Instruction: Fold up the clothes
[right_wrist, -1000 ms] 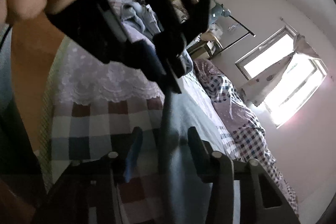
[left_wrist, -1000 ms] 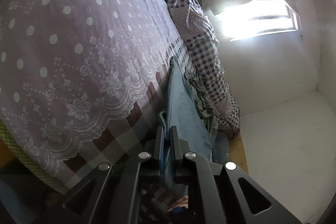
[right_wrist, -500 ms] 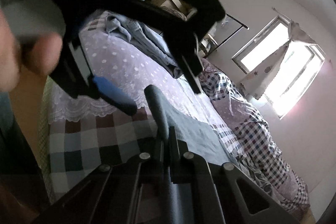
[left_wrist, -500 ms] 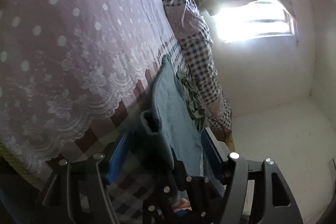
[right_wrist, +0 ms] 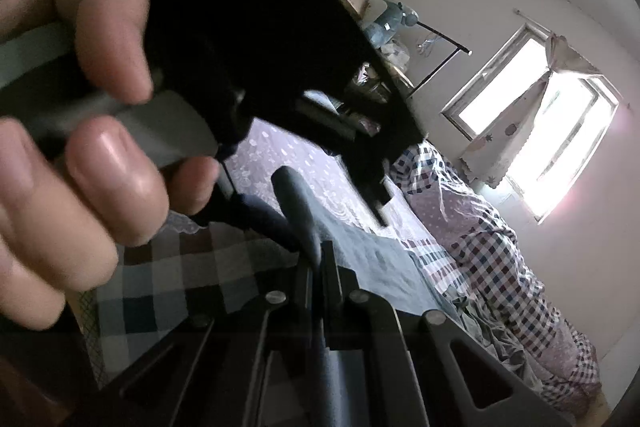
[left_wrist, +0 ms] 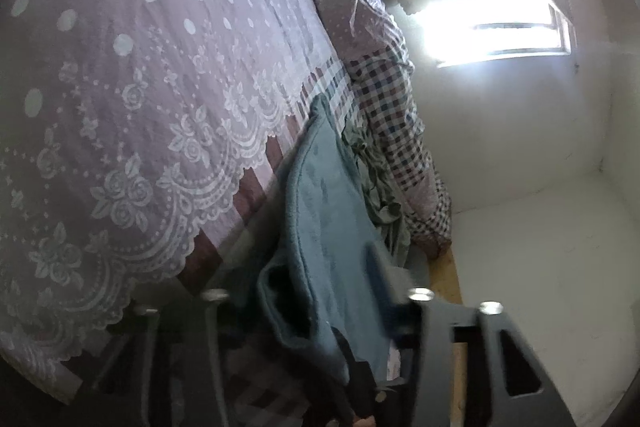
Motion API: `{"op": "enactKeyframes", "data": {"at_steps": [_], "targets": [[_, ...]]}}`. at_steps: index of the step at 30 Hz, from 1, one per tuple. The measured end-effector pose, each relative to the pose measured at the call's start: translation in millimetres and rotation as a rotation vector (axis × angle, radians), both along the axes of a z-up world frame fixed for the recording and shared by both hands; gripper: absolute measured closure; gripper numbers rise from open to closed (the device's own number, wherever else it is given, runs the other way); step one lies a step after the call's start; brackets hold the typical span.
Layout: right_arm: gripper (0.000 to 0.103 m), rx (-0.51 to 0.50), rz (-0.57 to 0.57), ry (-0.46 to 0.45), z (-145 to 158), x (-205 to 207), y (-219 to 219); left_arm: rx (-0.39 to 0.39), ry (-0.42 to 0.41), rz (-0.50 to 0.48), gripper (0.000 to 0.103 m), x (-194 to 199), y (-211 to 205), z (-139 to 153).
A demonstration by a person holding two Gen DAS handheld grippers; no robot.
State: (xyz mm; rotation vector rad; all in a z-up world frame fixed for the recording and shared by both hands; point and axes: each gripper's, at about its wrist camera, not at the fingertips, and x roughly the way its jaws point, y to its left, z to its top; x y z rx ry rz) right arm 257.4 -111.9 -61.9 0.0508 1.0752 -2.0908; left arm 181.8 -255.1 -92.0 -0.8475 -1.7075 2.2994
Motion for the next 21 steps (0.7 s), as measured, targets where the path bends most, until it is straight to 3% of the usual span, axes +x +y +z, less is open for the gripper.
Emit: {"op": "enactKeyframes", "data": {"at_steps": [2, 7, 8, 9, 11, 21], "targets": [[0.102, 0.001, -0.002, 0.003, 0, 0, 0, -0.01, -0.011, 0.003, 0.092, 1, 0, -1], [0.098, 0.005, -0.013, 0.028, -1, 0, 2, -0.035, -0.008, 0.005, 0.095, 2, 1, 7], [0.088, 0.006, -0.023, 0.041, -2, 1, 4, -0.036, -0.007, 0.004, 0.095, 3, 1, 9], [0.067, 0.007, -0.033, 0.054, -3, 2, 6, -0.033, -0.004, 0.004, 0.095, 3, 1, 11], [0.04, 0.004, -0.064, 0.084, -4, 3, 12, -0.026, 0.005, 0.004, 0.095, 4, 2, 14], [0.036, 0.085, -0.307, 0.174, -18, -16, 66, 0.056, 0.05, 0.016, 0.096, 5, 2, 29]]}}
